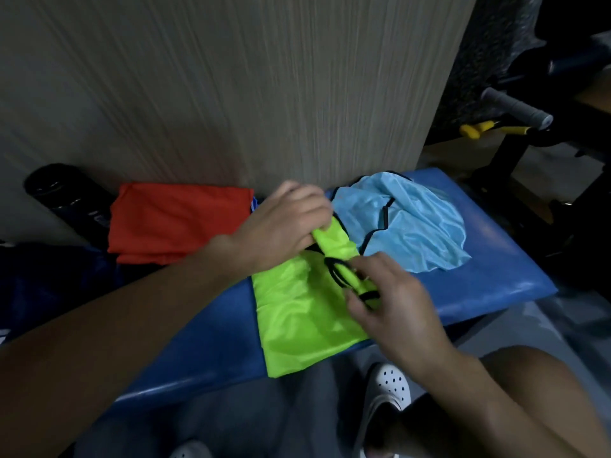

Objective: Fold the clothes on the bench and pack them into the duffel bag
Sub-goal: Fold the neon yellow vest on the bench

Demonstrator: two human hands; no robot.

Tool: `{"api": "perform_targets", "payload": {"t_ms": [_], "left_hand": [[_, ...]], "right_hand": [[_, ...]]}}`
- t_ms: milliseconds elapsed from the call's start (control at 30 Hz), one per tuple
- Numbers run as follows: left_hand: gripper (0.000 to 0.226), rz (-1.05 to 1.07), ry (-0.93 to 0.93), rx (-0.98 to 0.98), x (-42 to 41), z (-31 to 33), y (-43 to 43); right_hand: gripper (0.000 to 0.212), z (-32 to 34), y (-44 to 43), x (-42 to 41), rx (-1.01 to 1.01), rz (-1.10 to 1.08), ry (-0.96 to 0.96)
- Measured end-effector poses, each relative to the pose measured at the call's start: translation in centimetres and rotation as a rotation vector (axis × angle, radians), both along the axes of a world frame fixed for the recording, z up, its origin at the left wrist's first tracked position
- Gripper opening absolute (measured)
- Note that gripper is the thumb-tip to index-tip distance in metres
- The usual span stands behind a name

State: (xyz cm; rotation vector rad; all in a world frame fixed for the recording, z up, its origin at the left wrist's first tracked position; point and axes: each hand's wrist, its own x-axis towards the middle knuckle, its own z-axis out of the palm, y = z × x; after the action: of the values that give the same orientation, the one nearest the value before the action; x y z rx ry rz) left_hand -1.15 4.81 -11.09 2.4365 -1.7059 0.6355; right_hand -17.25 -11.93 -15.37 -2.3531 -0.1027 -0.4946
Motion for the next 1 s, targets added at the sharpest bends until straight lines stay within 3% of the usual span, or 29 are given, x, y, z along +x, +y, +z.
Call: {"api": "perform_targets", "payload": {"t_ms": [133, 233, 300, 367, 433, 500, 567, 633, 800, 933, 1000], "left_hand": [[0.042, 0.128, 0.022, 0.115, -0.9, -3.0, 5.1], [0.047, 0.217, 0.074, 0.208, -1.3, -4.5, 7.8], [0.046, 0.251, 0.086, 0.252, -1.5, -4.6, 8.9], [0.045, 0.274, 0.095, 0.288, -1.5, -4.5, 9.4], [0.041, 0.295, 0.150, 0.294, -1.6, -4.3, 9.3], [0.044, 0.341, 0.267, 0.288, -2.1, -4.2, 8.8], [0.060, 0.388, 0.370, 0.287, -2.7, -4.4, 8.3], [0.069, 0.414, 0.416, 0.300, -3.1, -4.7, 7.9], [0.072, 0.477, 0.425, 0.298, -3.3, -5.5, 7.9], [0.048, 0.567, 0.320, 0.319, -4.0, -4.5, 6.5], [0.041, 0.544, 0.273, 0.252, -4.0, -3.9, 5.5]], "right_hand": [[0.055, -2.0, 4.4, -0.9, -0.070, 0.266, 0.157], [0.059, -3.0, 5.9, -1.2, 0.066, 0.441, 0.243], [0.048, -2.9, 6.1, -1.4, 0.187, 0.479, 0.233], [0.032, -2.9, 5.7, -1.2, 0.223, 0.336, 0.106], [0.029, -3.2, 4.7, -0.5, 0.144, 0.035, 0.037], [0.041, -3.4, 3.8, 0.1, 0.151, -0.217, 0.200], [0.063, -3.4, 3.2, 0.5, 0.324, -0.236, 0.482], [0.076, -3.2, 3.3, 0.6, 0.400, -0.189, 0.606], [0.074, -3.7, 3.8, 0.8, 0.266, -0.171, 0.577], [0.052, -2.9, 1.2, 2.5, 0.127, -0.322, 0.404], [0.047, -2.7, -0.1, 3.3, 0.156, -0.306, 0.327]]}}
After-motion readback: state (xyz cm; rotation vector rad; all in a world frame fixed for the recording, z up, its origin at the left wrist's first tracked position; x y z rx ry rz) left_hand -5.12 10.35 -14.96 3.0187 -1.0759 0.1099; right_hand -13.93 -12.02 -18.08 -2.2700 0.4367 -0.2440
